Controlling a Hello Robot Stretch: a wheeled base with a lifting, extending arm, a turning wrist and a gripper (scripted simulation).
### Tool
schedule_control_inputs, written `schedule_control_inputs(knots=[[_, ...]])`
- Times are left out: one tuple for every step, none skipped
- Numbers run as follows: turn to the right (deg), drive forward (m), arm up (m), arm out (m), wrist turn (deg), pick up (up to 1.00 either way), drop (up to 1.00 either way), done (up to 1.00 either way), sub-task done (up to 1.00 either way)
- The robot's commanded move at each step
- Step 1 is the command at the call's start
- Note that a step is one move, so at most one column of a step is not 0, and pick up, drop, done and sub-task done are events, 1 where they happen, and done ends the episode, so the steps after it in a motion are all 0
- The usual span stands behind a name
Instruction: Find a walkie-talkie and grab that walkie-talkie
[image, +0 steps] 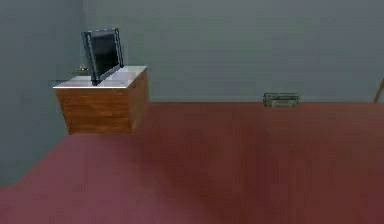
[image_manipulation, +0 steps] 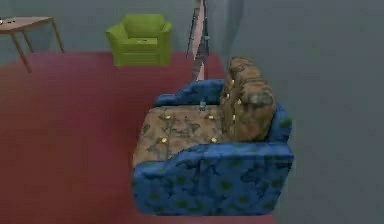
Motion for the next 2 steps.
schedule_control_inputs(knots=[[45.0, 0.00, 0.00, 0.00, 0.0, 0.00, 0.00, 0.00, 0.00], [33.0, 0.00, 0.00, 0.00, 0.0, 0.00, 0.00, 0.00, 0.00]])
